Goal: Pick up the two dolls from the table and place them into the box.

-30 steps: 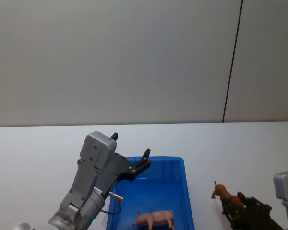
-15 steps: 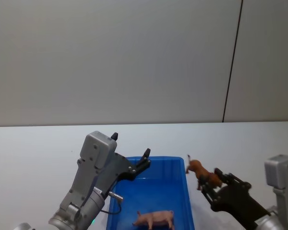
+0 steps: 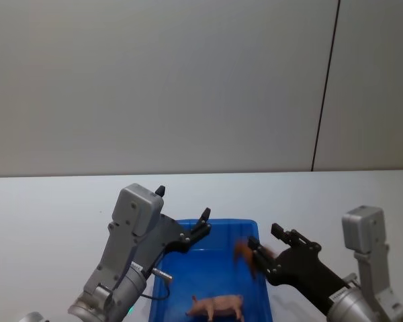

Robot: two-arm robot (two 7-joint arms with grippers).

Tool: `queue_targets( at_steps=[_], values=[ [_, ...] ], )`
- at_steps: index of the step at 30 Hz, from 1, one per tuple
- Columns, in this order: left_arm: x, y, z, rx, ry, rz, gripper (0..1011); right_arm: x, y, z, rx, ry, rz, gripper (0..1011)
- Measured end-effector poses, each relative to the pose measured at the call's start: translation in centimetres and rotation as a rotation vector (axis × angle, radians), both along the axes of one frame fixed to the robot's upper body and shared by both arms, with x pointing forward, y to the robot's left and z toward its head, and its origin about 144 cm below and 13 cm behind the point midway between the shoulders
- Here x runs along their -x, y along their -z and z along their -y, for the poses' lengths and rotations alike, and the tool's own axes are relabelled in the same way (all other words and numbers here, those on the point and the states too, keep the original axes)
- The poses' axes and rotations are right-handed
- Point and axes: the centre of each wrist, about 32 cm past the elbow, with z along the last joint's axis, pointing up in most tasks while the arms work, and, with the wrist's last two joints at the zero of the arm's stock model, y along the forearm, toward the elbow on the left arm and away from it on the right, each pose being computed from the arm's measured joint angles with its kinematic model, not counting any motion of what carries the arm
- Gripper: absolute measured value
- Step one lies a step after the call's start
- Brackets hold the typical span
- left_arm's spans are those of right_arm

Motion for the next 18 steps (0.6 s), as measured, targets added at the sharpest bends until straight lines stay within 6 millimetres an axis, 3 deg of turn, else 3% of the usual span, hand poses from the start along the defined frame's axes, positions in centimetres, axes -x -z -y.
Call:
queue_targets(
  at_steps=[7,18],
  values=[
    [0.00,0.00,0.00,0.000,0.000,0.000,1001,-1.02,0.54,-0.63,-0.002,-0.009,-0.005,744],
    [0.00,0.00,0.00,0.000,0.000,0.000,1001,-1.09,0.88,-0.64,-0.015,0.015,-0.005,1001]
  ],
)
